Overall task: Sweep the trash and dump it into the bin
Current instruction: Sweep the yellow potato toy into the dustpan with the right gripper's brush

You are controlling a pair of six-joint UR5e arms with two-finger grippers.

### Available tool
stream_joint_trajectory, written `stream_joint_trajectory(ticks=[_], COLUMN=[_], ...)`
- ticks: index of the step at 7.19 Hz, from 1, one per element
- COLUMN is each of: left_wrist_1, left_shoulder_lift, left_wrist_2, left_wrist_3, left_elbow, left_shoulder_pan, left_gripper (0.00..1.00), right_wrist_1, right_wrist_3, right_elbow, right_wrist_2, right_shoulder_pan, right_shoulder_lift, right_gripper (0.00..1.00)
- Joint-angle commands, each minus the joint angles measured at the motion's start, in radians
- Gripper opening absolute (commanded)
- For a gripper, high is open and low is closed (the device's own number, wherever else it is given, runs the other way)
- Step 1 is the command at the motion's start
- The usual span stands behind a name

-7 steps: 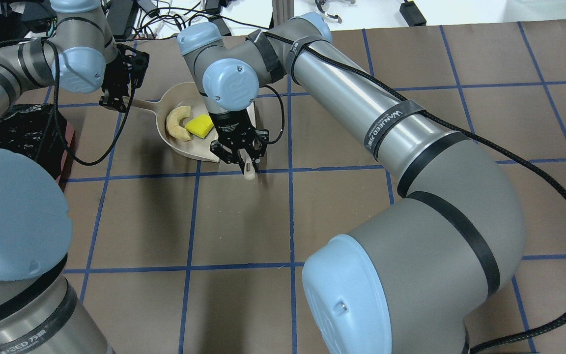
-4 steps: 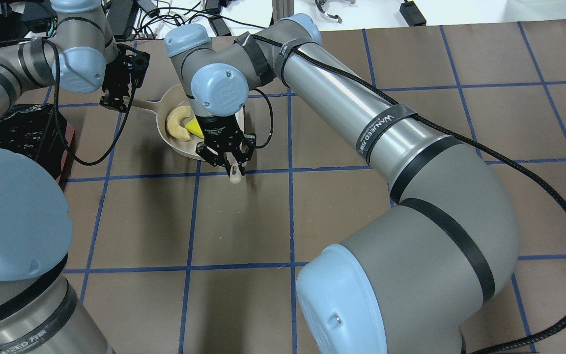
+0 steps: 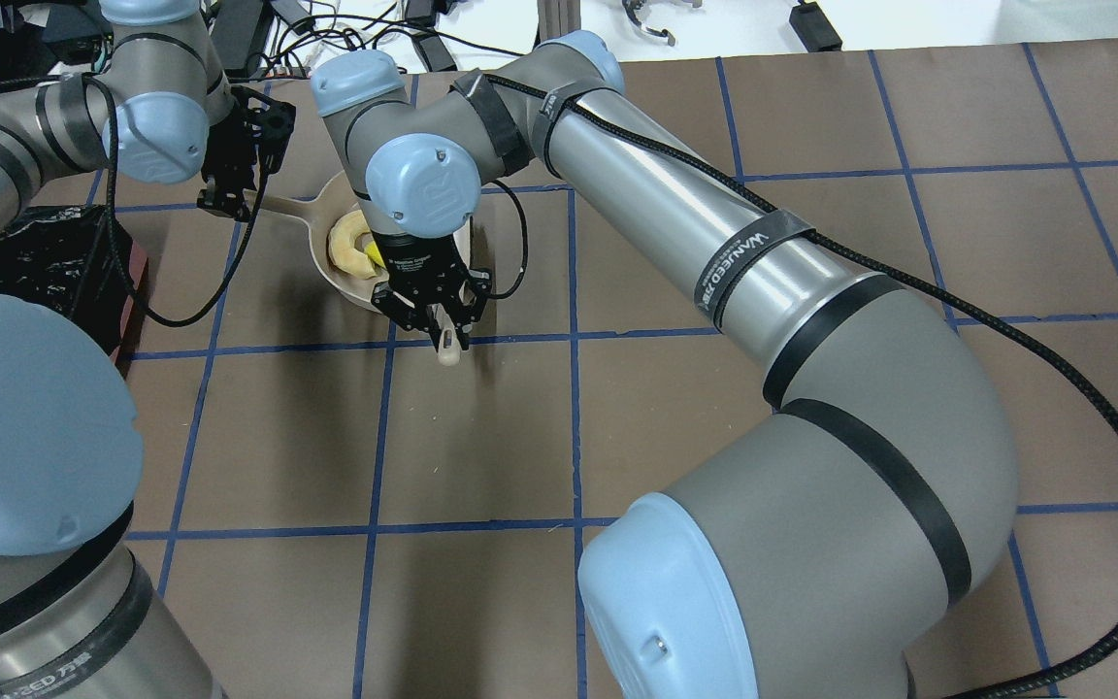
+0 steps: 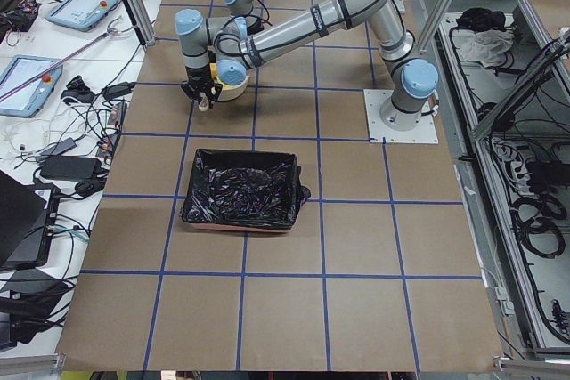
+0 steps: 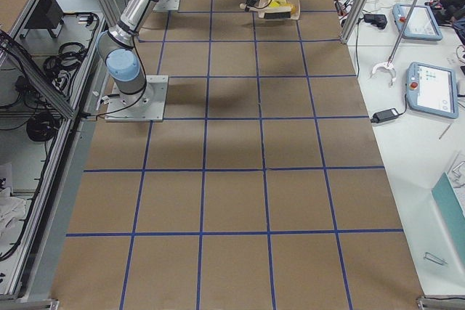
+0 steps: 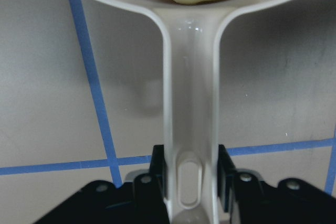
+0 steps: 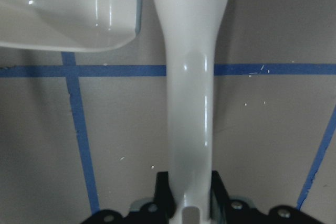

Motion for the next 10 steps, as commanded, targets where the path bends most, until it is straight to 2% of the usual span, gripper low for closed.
stream_joint_trajectory(ticks=[1,6,7,10], left_wrist_1=[0.0,-0.003,-0.003,-0.006], left_shoulder_lift=[0.002,0.002,-0.001,0.001], left_wrist_2=[-0.008,-0.054,-0.092,-0.127], left_wrist_3=[0.0,0.002,0.008,0.012], left_elbow=[0.0,0.0,-0.002,-0.002], left_shoulder_pan=[0.004,0.031,0.051,0.067], left_gripper=[0.21,0.21,0.21,0.21], right_wrist_1=[-0.049,-0.138,-0.141,-0.12], right_wrist_3=[0.047,0.144,0.16,0.153], right_elbow=[-0.003,-0.037,-0.043,-0.033], right_wrist_2=[0.036,0.14,0.155,0.134], right_shoulder_pan=[0.02,0.04,0.04,0.049], right_shoulder_lift=[0.007,0.022,0.021,-0.011], right_gripper=[0.0,0.0,0.0,0.0])
